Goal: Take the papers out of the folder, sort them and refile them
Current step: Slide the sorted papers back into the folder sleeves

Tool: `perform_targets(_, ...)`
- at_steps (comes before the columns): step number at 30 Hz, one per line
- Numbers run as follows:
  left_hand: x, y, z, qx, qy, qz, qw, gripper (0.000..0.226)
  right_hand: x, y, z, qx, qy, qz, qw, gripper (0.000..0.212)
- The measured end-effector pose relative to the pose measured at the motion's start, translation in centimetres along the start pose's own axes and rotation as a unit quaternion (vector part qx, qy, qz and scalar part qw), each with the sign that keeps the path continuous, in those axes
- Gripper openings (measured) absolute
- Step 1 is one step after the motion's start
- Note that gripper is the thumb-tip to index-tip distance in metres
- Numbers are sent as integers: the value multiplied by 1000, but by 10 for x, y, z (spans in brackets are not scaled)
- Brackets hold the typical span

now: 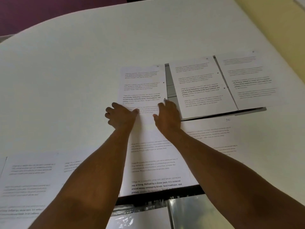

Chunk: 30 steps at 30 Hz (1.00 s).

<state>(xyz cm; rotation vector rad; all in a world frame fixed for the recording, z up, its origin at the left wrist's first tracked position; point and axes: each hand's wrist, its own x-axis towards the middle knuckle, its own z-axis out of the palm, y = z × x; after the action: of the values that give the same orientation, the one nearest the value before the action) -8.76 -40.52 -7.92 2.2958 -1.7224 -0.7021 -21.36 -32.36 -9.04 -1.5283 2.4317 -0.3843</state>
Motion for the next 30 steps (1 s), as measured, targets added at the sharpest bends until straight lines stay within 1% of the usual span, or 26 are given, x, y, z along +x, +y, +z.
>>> perform_targets(2, 5, 5, -6, -14, -27, -30, 999, 92, 2, -5, -3, 3, 31, 74, 997, 63)
perform_targets(4, 10, 9, -10, -19, -47, -50, 997, 94, 8, -9, -5, 21, 21, 108, 994, 73)
perform_targets(6, 14, 9, -13, -43, -49, -61, 996, 86, 16, -10, -4, 68, 3, 140, 988, 72)
perform_targets(9, 19, 3, -15, -102, -35, -57, 993, 57, 23, -10, -8, 182, 6, 186, 965, 51)
perform_targets(11, 19, -2, -20, -149, -35, -48, 987, 38, 20, -10, -15, 209, 10, 178, 962, 38)
perform_targets(13, 17, -5, -30, -236, -63, -65, 968, 10, 15, -9, -27, 221, 14, 164, 961, 29)
perform_targets(14, 14, -6, -37, -289, -86, -84, 950, 10, 11, -8, -35, 233, 14, 162, 959, 29)
perform_targets(15, 9, -7, -43, -340, -107, -98, 929, 20, 6, -6, -42, 251, 12, 166, 954, 30)
perform_targets(17, -10, -9, -58, -417, -134, -96, 894, 25, -7, -1, -59, 308, 6, 184, 934, 33)
perform_targets(19, -39, -14, -75, -456, -153, -78, 873, 33, -26, 9, -74, 363, -3, 191, 912, 30)
perform_targets(21, -71, -24, -89, -483, -173, -77, 855, 39, -51, 20, -87, 408, -18, 188, 893, 21)
perform_targets(22, -86, -31, -94, -491, -182, -79, 848, 40, -65, 25, -94, 435, -30, 190, 880, 20)
perform_targets(24, -118, -46, -103, -498, -202, -84, 839, 42, -96, 37, -106, 470, -59, 193, 859, 25)
perform_targets(27, -171, -70, -116, -491, -219, -79, 840, 39, -144, 54, -123, 504, -90, 191, 837, 32)
perform_targets(30, -223, -92, -126, -476, -237, -71, 844, 37, -193, 69, -137, 558, -121, 199, 797, 30)
